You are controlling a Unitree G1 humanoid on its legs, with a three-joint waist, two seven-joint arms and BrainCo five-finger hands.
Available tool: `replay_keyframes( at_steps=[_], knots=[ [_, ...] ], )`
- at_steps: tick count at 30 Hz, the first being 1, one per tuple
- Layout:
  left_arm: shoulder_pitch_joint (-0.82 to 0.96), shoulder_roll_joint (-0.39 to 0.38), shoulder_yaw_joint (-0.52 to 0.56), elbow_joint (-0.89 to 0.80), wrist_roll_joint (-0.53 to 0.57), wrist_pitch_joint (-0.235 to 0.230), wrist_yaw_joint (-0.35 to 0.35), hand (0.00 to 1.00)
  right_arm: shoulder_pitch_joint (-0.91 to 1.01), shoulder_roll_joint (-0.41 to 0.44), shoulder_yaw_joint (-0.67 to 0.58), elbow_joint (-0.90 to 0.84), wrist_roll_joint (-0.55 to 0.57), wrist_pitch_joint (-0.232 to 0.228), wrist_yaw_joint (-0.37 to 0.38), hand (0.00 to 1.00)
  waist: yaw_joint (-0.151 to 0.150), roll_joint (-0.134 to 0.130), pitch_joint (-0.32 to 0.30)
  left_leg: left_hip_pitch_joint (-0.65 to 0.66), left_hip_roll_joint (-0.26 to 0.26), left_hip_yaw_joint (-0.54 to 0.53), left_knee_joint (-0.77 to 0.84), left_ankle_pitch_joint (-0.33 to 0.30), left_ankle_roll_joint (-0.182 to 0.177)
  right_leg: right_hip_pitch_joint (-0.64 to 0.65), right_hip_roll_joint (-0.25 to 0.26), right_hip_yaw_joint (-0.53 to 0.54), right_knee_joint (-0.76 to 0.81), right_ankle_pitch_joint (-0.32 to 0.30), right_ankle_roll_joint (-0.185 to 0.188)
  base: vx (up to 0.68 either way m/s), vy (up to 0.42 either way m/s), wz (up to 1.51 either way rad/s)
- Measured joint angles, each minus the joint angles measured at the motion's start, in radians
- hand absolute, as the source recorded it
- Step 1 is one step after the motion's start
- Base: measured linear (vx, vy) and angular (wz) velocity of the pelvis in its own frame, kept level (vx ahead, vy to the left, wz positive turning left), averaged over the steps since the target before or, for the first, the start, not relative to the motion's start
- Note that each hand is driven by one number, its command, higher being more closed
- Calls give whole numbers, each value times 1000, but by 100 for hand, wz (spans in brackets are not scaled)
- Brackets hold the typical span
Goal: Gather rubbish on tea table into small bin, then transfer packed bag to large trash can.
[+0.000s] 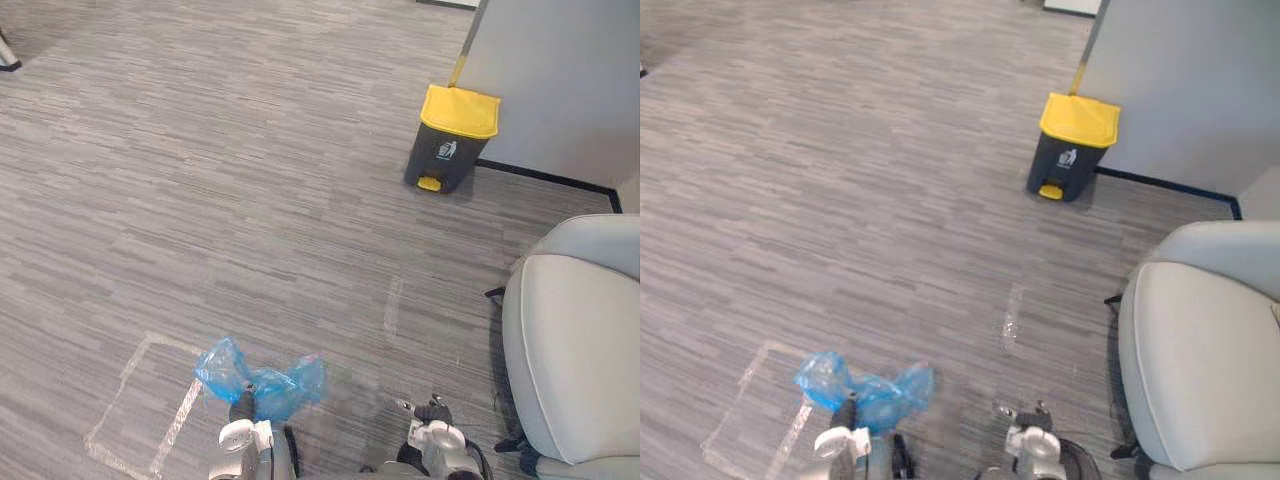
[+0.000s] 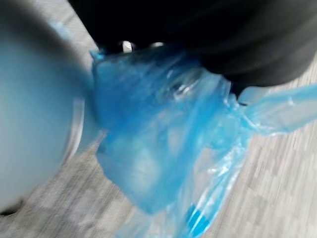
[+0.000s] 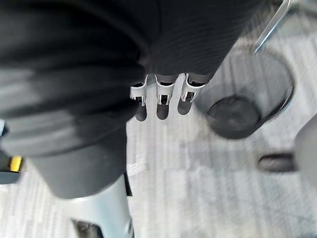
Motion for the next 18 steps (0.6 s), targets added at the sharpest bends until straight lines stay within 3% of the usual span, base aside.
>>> replay_keyframes(
  at_steps=[1, 2, 5, 6, 7, 9, 11, 13, 15, 16, 17, 18],
  knots=[
    [-30, 2, 19, -2, 0, -1, 1, 100, 6, 4, -5, -8, 0, 2, -2, 0, -6, -16, -16, -1, -15, 19, 1, -36, 12, -16, -14, 38, -2, 19, -24, 385, 291, -41],
    [-39, 2, 19, -2, 0, -3, 1, 100, 6, 9, -6, -8, -1, 2, -2, 0, -1, -17, -17, 3, -13, 40, 13, -59, 15, -27, -15, 54, 10, 43, -25, 439, 326, -60],
    [-27, -6, 11, 17, 0, 4, 0, 100, 12, 10, -3, -8, -4, 3, 0, 0, 1, -20, -14, 105, -10, 144, 31, -148, 45, -77, -62, 106, 175, 108, 39, 306, 233, -91],
    [-13, -5, -3, 16, 0, 6, 0, 100, 17, 9, 1, -7, -4, 3, 0, 0, 3, -16, -12, 161, -12, 176, 10, -171, 46, -148, -77, 128, 332, 154, 71, 335, 183, -87],
    [-9, 0, -18, 18, 0, 10, 1, 100, 27, 4, 1, -7, -4, 3, 0, 0, -8, -12, -9, 215, -13, 192, -15, -187, 42, -232, -81, 124, 508, 150, 84, 328, 151, -64],
    [-10, 0, -24, 20, -1, 12, 4, 100, 44, 4, -1, -17, -4, 5, 1, 0, -13, -5, -4, 291, -17, 209, -63, -205, 33, -330, -80, 63, 646, 93, 57, 311, 41, -29],
    [-15, 5, -26, 39, -1, 12, 7, 100, 39, 5, -5, -17, -10, 3, -1, 0, -21, -10, -8, 367, -13, 230, -113, -214, 22, -406, -78, -37, 629, 43, 23, 315, -42, -18],
    [-23, 7, -29, 56, -2, 12, 18, 100, 36, 2, -8, -16, -14, 1, -1, 0, -32, -10, -7, 423, -11, 235, -156, -215, 9, -448, -72, -132, 506, 25, -1, 356, -123, 2],
    [-23, 15, -33, 71, -1, 11, 18, 100, 26, 1, -14, -8, -28, 2, 0, 0, -45, -9, -9, 487, -14, 249, -229, -216, -26, -467, -31, -201, 217, 102, -35, 369, -137, 5],
    [-24, 21, -39, 96, -1, 11, 19, 100, 26, -2, -33, -8, -35, 2, 2, 0, -57, -8, -10, 529, -22, 231, -256, -222, -42, -460, -6, -190, 168, 173, -100, 598, -173, -11],
    [-12, 5, -40, 108, 0, 13, 18, 100, 16, -19, -45, -4, -42, 2, 0, 0, -53, 34, -21, 554, 6, 213, -262, -208, -57, -451, 20, -198, 175, 141, -108, 633, -178, -17],
    [-9, -1, -41, 107, 0, 13, 18, 100, 14, -25, -49, -3, -42, 3, 1, 0, -55, 45, -18, 542, 21, 192, -211, -206, -59, -446, 25, -200, 196, 108, -115, 409, -130, -19]
  ],
)
